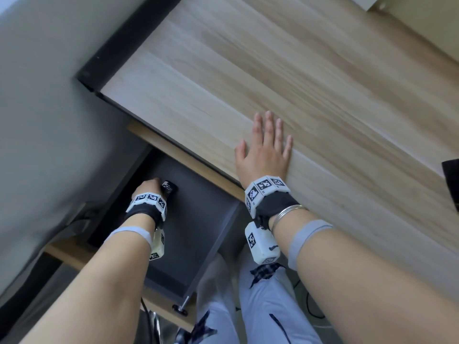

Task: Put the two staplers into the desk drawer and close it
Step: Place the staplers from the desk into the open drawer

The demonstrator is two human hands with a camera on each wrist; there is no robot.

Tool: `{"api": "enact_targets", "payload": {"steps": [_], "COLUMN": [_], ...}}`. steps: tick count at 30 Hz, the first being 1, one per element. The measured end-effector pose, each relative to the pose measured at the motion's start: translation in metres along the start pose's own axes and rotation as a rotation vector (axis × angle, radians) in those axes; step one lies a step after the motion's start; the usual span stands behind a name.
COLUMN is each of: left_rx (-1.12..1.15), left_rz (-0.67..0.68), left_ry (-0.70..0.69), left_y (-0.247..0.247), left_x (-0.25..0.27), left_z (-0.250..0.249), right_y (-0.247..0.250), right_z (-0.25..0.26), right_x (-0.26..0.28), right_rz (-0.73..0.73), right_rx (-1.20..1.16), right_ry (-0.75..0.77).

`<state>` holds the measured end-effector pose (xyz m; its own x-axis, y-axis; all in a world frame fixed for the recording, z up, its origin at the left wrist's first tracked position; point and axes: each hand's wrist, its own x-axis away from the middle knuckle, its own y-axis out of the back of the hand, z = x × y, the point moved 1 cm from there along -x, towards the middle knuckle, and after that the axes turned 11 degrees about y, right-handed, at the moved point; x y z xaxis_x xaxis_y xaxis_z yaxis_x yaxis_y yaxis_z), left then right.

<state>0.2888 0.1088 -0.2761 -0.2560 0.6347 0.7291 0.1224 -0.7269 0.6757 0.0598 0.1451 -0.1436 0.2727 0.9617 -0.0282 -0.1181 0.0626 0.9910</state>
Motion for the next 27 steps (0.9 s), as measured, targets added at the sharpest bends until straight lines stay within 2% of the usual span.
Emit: {"api": "enact_targets", "payload": {"steps": [7, 15, 20, 27], "left_rx": [-0.045, 0.013, 0.049, 0.048], "left_rz": [0.003, 0.048, 0.002, -0.017], "left_ry": [0.000, -0.018, -0.034, -0.053], "left_y": [-0.008, 0.002, 0.019, 0.053], "left_x": [-0.004, 0.000, 0.028, 0.084], "left_z": [-0.010, -0.007, -0.003, -0.004], "right_y": [0.000, 0.002, 0.004, 0.018], "right_z": [0.002, 0.002, 0.000, -0.006], "right_x": [0.000, 0.000, 0.000, -0.002], "right_rz": [-0.049, -0.015, 0.033, 0.191], "right_rx": [0.007, -0.015, -0.050, -0.099], "right_ry": [-0.003, -0.008, -0.009, 0.025]}}
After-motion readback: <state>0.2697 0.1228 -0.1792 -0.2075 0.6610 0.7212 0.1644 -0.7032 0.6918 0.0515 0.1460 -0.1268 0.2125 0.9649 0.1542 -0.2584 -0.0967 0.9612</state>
